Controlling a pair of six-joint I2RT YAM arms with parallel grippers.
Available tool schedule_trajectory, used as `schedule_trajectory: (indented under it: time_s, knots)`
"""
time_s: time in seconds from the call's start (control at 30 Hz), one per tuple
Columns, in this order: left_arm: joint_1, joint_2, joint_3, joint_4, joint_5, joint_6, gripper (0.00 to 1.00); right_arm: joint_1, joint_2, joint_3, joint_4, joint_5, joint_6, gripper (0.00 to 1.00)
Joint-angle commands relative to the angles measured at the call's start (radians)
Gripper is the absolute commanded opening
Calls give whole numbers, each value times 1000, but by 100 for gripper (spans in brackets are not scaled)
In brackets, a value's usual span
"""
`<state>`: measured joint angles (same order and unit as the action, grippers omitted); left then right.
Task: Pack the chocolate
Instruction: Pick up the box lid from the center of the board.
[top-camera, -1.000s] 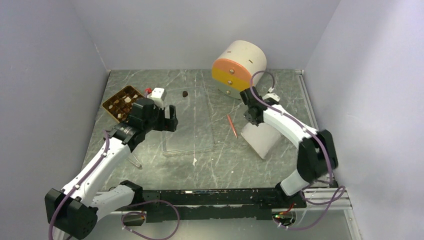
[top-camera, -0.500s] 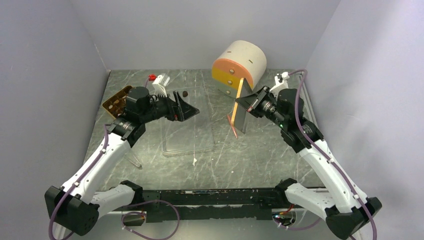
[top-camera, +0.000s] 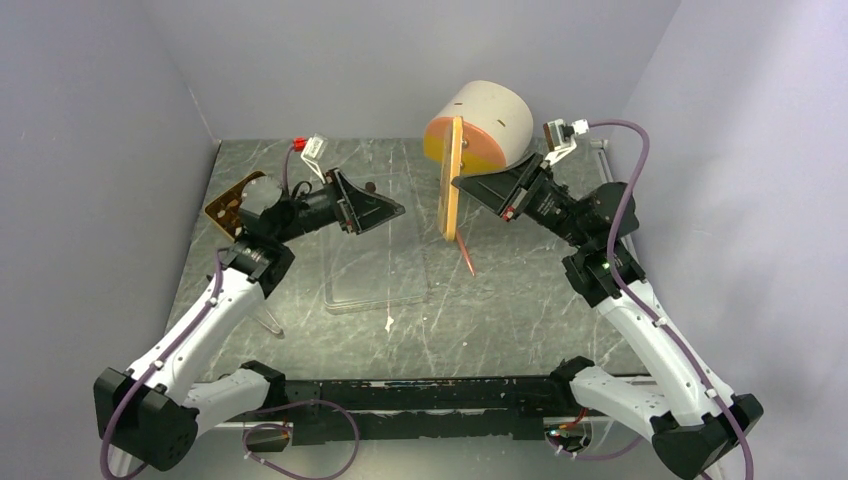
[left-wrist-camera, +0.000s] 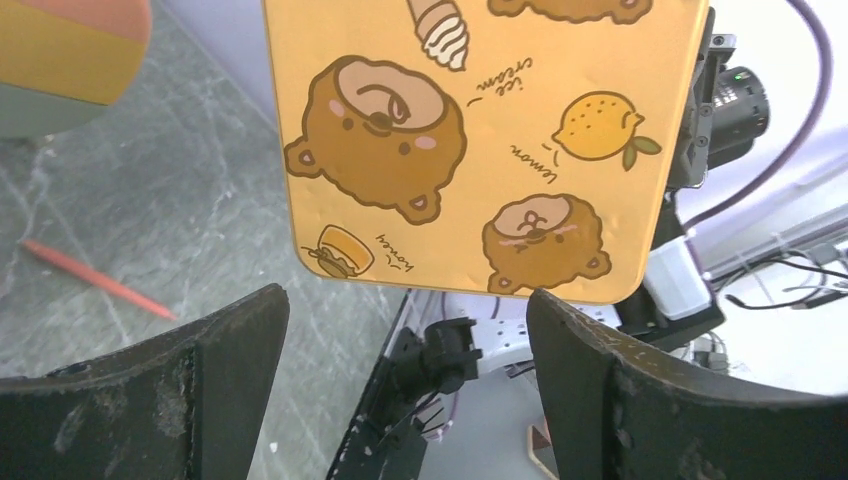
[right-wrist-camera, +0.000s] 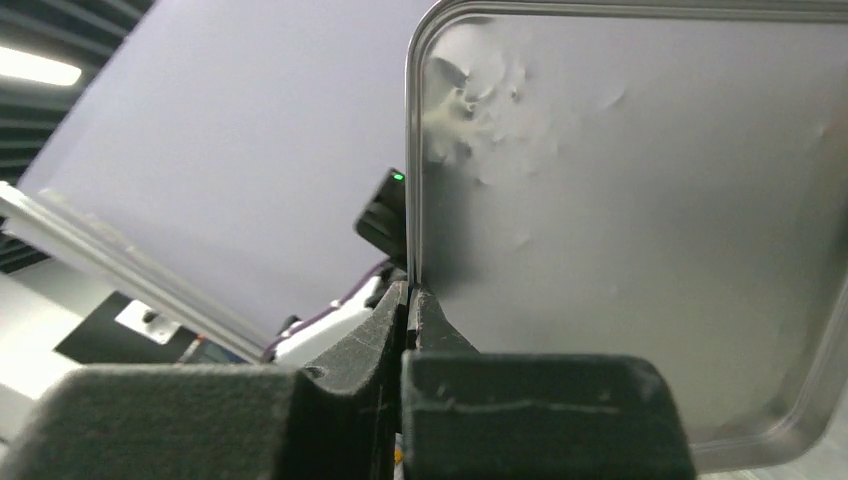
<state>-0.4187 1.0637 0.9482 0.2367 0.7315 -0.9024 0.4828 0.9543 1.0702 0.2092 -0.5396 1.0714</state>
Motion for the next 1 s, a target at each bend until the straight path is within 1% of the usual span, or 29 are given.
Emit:
schedule_trajectory:
  time_s: [0.0,0.07,0.13,0.17,0.23,0.3,0.4,0.43,0.5,0.53,0.63,0.73,0.83,0.9,0.97]
  knots:
    - [-3,5,-36,292,70,-164,94,0,-2,17,281,-64,138,0]
    - [-3,17,-51,374,80,-219,96,0,10,0,392,-73,218,0]
    - [-3,30,-72,499,78,-304,96,0,25,-3,494,-88,290,0]
    - [-3,39,-79,565,80,-346,96,0,32,-1,517,-97,311,0]
    - [-3,64,-77,658,88,-409,96,0,35,9,520,-105,324,0]
    - [-10,86,-71,706,97,-437,96,0,28,13,503,-105,329,0]
    - [-23,117,-68,778,88,-476,96,0,26,8,532,-118,362,0]
    - [-29,129,-58,772,90,-470,96,0,26,1,549,-120,369,0]
    - [-35,149,-30,688,91,-423,97,0,25,-24,560,-116,389,0]
    - [-36,153,-33,677,81,-412,96,0,24,-37,576,-114,405,0]
    - [-37,168,-64,712,41,-417,97,0,23,-60,603,-112,426,0]
    - [-40,207,-48,721,54,-430,97,2,22,-65,597,-106,423,0]
    - [-40,237,-42,855,45,-504,97,2,41,-81,642,-112,461,0]
    - [-43,255,-18,835,59,-502,97,2,59,-105,722,-109,513,0]
    - [-54,263,-15,800,52,-462,96,2,80,-111,776,-115,547,0]
